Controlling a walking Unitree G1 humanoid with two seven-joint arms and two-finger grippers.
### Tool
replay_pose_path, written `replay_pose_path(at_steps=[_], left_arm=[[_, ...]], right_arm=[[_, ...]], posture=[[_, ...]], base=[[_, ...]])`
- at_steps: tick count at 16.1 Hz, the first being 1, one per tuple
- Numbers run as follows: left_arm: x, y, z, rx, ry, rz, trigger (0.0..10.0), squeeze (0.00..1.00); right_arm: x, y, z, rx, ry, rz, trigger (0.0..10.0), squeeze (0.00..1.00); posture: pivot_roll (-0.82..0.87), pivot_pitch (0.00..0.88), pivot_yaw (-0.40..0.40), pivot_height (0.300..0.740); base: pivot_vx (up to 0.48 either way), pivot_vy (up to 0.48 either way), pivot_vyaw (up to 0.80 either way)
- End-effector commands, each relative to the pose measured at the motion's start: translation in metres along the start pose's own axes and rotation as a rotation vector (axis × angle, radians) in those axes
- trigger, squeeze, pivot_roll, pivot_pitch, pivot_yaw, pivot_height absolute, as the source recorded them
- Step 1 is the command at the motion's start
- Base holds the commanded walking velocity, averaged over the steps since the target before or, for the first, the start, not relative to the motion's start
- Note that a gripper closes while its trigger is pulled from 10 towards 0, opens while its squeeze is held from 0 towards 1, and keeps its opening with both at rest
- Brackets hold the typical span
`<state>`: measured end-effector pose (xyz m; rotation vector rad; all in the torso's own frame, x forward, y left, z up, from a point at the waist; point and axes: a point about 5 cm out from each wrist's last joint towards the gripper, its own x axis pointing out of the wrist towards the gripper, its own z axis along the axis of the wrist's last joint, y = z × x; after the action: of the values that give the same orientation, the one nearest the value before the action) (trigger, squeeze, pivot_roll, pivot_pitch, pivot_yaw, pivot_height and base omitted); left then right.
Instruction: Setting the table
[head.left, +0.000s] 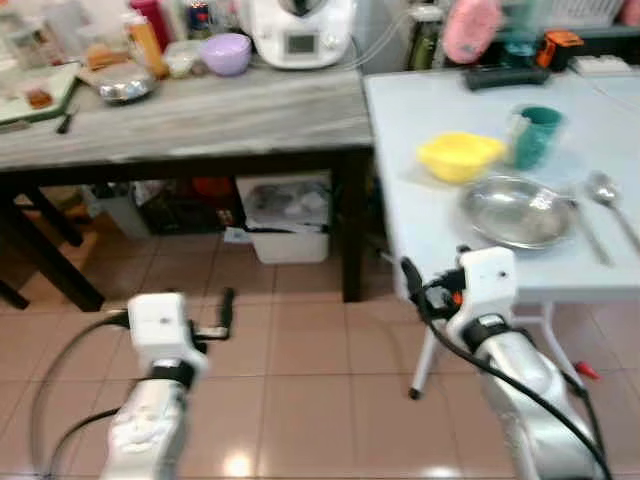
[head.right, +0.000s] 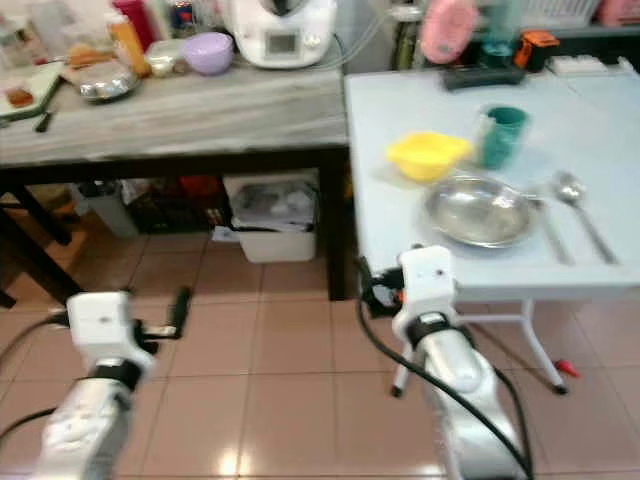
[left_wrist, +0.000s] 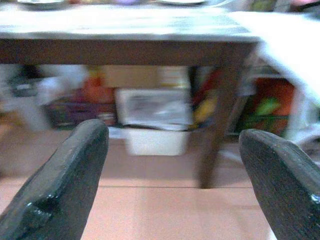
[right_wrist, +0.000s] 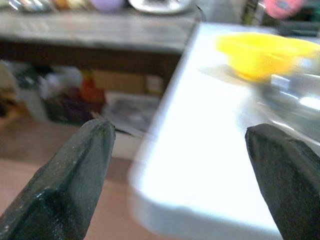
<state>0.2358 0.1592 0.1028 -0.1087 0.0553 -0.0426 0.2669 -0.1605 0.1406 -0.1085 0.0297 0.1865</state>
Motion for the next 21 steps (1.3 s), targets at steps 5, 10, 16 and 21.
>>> replay_pose_path(at_steps=[5, 10, 16, 21], left_arm=[[0.0021, 0.0055, 0.0037, 0.022, -0.011, 0.024, 10.0, 0.00], [0.0029, 0.0046, 0.0028, 0.014, -0.011, 0.022, 10.0, 0.00], [0.0055, 0.0075, 0.0069, -0.011, -0.043, 0.060, 10.0, 0.00], [0.0067, 0.0073, 0.0078, -0.020, -0.046, 0.051, 10.0, 0.00]], right_arm=[[0.0025, 0.0007, 0.0106, 0.004, -0.052, -0.009, 10.0, 0.00], [0.0029, 0.0038, 0.0073, 0.034, -0.028, -0.017, 10.0, 0.00], [0.0041, 0.0000, 0.0135, 0.012, -0.066, -0.049, 10.0, 0.00], [0.0052, 0.0002, 0.0140, 0.015, -0.064, -0.044, 10.0, 0.00]], posture=[[-0.14, 0.101, 0.082, 0.740], [-0.14, 0.102, 0.084, 0.740], [-0.14, 0.102, 0.086, 0.740], [-0.14, 0.102, 0.083, 0.740]], base=[[0.000, -0.371, 0.00], [0.000, -0.278, 0.00], [0.000, 0.000, 0.00], [0.000, 0.000, -0.41]])
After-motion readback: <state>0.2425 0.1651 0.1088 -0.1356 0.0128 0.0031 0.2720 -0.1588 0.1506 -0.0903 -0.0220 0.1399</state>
